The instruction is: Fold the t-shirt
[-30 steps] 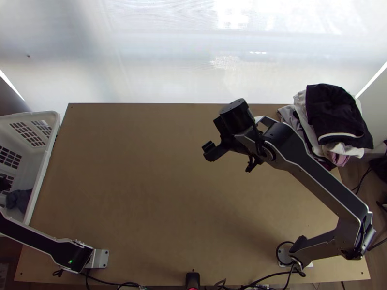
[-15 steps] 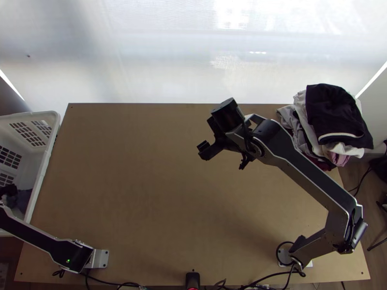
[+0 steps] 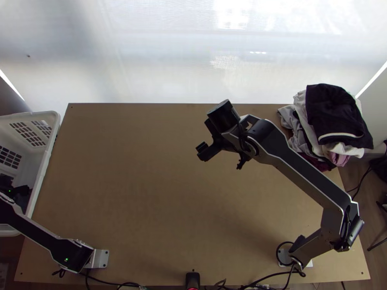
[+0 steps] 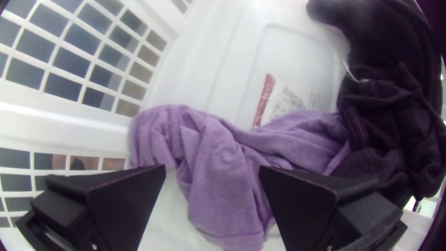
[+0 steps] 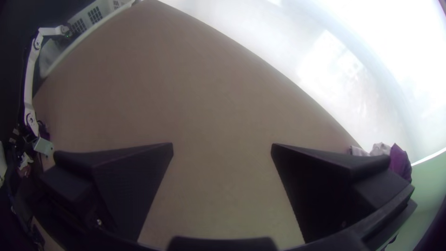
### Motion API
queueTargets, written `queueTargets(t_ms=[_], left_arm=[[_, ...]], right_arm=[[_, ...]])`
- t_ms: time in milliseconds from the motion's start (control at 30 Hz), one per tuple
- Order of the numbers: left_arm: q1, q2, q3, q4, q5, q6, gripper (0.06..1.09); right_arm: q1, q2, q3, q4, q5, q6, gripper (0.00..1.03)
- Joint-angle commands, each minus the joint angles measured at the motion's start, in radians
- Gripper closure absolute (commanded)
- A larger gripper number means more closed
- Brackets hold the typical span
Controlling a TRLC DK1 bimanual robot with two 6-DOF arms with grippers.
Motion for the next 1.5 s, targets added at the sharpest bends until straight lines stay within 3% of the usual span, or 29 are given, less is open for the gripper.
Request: queueTargets(t_ms=[0, 133, 200, 367, 533, 633, 900, 1467], left_arm=[[-0.028, 0.070, 0.017, 0.035, -0.027, 0.002, 0.11], [-0.033, 0.075, 0.018, 0.036, -0.027, -0.013, 0.11], [-0.033, 0.079, 0.018, 0.047, -0.029, -0.018, 0.20], [-0.028, 0.088, 0.018, 0.061, -0.027, -0.024, 0.52], [-0.015, 0.099, 0.020, 0.073, -0.027, -0.026, 0.94], [-0.008, 0.107, 0.018, 0.073, -0.027, -0.015, 1.05], [0.007, 0.095, 0.020, 0.061, -0.023, -0.010, 1.05], [0.021, -0.076, 0.015, -0.149, -0.006, -0.017, 1.05]], right_arm=[[0.001, 0.007, -0.001, -0.001, 0.005, -0.005, 0.05], [0.002, 0.009, 0.000, -0.001, 0.006, -0.005, 0.05], [0.002, 0.010, 0.000, -0.001, 0.006, -0.005, 0.05], [0.005, 0.021, 0.005, -0.001, 0.006, -0.005, 0.05], [0.028, 0.044, 0.037, -0.001, 0.006, -0.009, 0.05], [0.037, 0.058, 0.043, -0.001, 0.006, -0.009, 0.05], [0.045, 0.081, 0.074, -0.001, 0.006, -0.011, 0.05], [0.062, 0.090, 0.109, -0.001, 0.006, -0.012, 0.05]])
